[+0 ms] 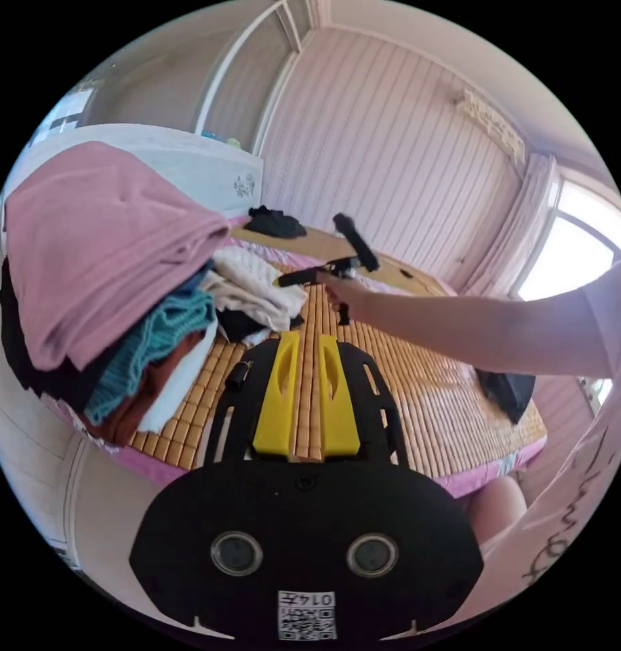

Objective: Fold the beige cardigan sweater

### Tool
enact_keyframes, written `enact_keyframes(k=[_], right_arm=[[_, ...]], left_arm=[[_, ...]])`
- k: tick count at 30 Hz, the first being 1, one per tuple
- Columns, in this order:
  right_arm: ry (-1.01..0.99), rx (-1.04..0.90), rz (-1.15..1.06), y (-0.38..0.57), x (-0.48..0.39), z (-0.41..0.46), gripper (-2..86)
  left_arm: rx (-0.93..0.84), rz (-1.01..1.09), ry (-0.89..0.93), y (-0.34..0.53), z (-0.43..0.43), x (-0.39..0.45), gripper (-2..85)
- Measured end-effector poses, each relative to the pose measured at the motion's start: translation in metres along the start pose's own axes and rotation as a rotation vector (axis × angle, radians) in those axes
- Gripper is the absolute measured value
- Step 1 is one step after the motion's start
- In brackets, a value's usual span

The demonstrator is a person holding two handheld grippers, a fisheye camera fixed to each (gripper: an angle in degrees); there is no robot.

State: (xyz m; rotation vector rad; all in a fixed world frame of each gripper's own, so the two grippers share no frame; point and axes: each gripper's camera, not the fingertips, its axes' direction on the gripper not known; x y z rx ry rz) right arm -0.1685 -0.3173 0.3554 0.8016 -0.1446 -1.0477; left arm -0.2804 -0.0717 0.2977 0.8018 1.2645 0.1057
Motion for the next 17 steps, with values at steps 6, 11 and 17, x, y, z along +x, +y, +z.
enact_keyframes(k=[6,11,17], right_arm=[[0.111,-0.169,0.108,0.217,-0.007,-0.074,7.8],[0.365,-0.256,0.489,0.409,0.020,-0.177,6.6],[0.645,-0.139,0.765,0.522,0.041,-0.273,10.9]], left_arm=[[-0.218,0.093,0.220,0.055,0.051,0.086,-0.7],[-0.304,0.245,0.413,0.078,0.104,0.174,-0.9],[-0.401,0.404,0.577,0.087,0.184,0.284,0.3]])
